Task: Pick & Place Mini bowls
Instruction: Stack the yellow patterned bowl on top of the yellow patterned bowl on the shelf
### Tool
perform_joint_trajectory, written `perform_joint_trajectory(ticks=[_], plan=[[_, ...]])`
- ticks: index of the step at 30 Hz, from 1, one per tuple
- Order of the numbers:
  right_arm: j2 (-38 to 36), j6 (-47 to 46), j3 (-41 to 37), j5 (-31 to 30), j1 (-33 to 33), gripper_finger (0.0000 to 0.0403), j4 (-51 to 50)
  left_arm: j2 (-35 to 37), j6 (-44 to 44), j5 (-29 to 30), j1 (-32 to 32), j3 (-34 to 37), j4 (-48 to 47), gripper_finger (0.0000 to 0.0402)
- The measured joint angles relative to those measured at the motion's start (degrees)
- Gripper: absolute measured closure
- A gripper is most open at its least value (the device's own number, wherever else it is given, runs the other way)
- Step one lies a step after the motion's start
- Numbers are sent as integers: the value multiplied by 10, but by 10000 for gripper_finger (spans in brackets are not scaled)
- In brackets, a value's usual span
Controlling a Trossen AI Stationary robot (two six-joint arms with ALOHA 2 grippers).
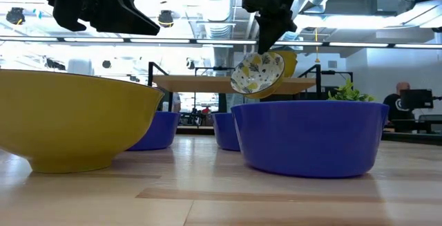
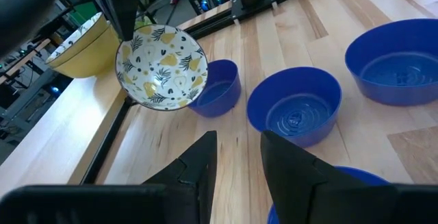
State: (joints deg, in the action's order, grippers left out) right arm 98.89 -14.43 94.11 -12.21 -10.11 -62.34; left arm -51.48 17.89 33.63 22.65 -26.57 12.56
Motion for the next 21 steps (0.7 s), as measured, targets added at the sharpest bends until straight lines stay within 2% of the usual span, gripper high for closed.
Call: perform_joint_trajectory(ticks=[19, 21], plan=[[0, 5, 0, -2, 3, 403, 0, 0, -2, 0, 0, 0, 4, 289], [0, 5, 0, -2, 3, 403, 0, -6, -4, -14, 0, 0, 7, 289]])
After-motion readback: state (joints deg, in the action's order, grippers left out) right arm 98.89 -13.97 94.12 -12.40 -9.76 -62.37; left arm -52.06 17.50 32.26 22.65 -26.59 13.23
